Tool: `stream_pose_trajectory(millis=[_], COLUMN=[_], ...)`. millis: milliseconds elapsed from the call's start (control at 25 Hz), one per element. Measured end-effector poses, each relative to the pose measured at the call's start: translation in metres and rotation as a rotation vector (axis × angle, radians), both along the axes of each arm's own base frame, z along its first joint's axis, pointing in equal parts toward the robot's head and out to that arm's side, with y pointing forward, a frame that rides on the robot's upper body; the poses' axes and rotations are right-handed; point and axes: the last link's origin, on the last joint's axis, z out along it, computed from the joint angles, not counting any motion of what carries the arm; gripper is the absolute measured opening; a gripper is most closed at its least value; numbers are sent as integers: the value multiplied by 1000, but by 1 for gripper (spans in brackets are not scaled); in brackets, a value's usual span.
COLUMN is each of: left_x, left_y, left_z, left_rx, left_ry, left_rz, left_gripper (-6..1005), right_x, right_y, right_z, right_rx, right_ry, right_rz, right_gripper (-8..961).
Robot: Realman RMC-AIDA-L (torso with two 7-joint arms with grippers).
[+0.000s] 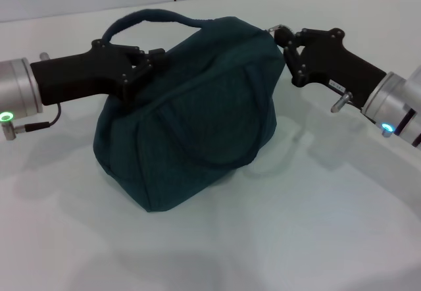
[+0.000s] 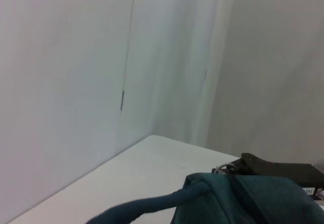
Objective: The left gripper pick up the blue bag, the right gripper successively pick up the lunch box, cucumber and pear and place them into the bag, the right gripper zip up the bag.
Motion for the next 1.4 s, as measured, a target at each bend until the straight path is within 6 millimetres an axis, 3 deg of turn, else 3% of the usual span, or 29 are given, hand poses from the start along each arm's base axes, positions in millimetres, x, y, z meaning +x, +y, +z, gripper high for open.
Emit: stream_pose_trajectory(millis=[200, 640, 1000, 1160, 1400], left_x=[-2, -2, -2, -10, -20], left_y=[2, 5, -3, -10, -18], left_z=[0, 5, -6, -2, 12], left_rx=[6, 21, -7, 47, 153], left_ry=[-4, -29, -81, -182, -303], left_rz=[26, 55, 68, 107, 116], left_gripper=[32, 31, 26, 23, 178], right_x=[9, 25, 16, 13, 11], right_y=[-2, -5, -4, -4, -11], right_z=[0, -4, -7, -1, 9], right_rx=[-1, -66, -113, -108, -110], right_ry=[15, 56, 103, 136, 196], right_rz=[-53, -168, -149, -129, -80], right_gripper=[5, 6, 8, 14, 225])
